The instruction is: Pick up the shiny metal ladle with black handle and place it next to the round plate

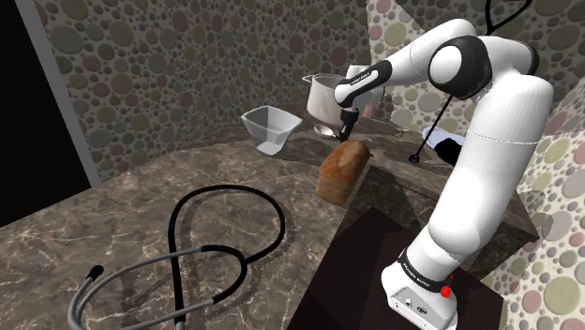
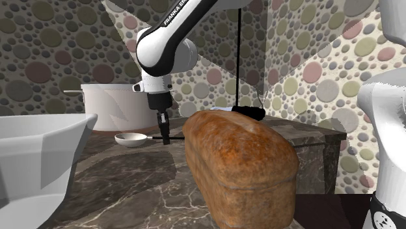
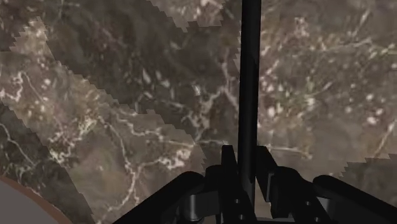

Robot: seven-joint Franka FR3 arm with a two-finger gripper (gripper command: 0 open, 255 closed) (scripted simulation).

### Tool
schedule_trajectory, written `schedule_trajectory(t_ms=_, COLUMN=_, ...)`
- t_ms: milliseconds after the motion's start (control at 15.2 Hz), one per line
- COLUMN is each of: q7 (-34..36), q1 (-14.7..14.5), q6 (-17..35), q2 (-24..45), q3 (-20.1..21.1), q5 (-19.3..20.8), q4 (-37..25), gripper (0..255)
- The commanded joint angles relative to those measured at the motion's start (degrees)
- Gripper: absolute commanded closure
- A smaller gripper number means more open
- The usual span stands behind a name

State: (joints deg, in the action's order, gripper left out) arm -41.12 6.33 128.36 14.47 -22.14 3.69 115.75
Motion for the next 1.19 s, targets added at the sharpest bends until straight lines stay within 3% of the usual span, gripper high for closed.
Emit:
schedule_trajectory(t_ms=0, q7=0.0, q1=0.1, q6=0.1, q2=0.1, q3=-0.1, q5=0.1, q4=0.0, gripper=255)
schedule_trajectory(t_ms=396, q7=0.0, q1=0.1, q6=0.1, q2=0.1, q3=-0.1, q5=0.0, q4=0.0, gripper=255)
schedule_trajectory(t_ms=1122, q7=0.2, q1=-0.5, q6=-7.5, q2=-4.2, q3=-0.5, q5=1.5, q4=-3.5, gripper=255)
